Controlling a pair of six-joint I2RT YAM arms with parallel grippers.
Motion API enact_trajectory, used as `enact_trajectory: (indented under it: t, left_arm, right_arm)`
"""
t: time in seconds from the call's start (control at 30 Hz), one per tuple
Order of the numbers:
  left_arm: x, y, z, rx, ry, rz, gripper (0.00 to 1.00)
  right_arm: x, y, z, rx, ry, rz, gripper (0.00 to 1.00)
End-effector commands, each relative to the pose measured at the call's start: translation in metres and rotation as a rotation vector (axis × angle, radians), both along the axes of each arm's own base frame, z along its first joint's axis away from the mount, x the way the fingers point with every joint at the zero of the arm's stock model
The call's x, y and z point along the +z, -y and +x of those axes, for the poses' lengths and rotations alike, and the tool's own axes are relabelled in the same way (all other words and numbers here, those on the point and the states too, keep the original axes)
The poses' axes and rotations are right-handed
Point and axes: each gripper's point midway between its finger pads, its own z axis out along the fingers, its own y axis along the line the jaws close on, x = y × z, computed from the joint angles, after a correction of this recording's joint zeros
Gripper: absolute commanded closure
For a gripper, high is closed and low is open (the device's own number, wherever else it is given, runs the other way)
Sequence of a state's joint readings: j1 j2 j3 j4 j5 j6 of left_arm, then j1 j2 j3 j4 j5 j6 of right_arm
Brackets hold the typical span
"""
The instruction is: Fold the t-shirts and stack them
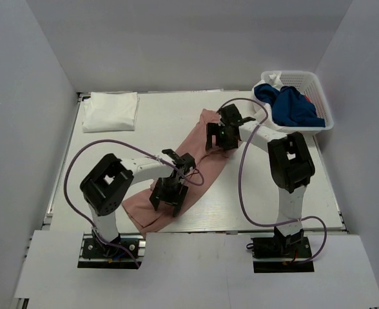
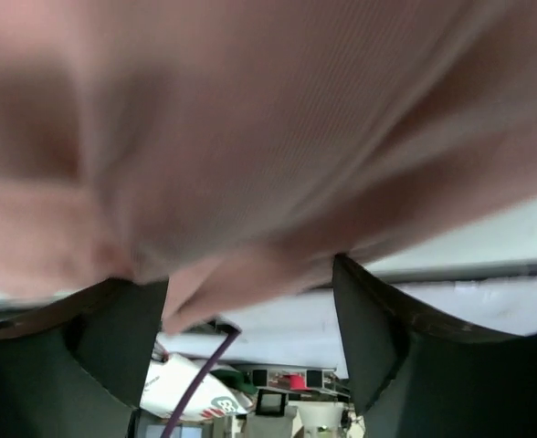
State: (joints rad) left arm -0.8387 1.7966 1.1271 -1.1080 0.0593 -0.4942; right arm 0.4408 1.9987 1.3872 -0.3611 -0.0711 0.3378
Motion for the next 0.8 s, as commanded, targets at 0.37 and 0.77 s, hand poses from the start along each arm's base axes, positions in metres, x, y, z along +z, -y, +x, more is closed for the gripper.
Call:
enact_trajectory:
  t: [0.37,0.77]
  left_arm:
    - [-0.036,0.146,0.061,-0.132,-0.045,-0.409,0.3]
    - [0.062,0.21,0.134,-0.048,0.258,-0.607,0.01]
  right_arm:
    - [-0.014,-0.04,0.143,0.005,0.072,0.081,0.1]
    - [0.07,-0.059,0.218,0.086,0.413,0.314,0.1]
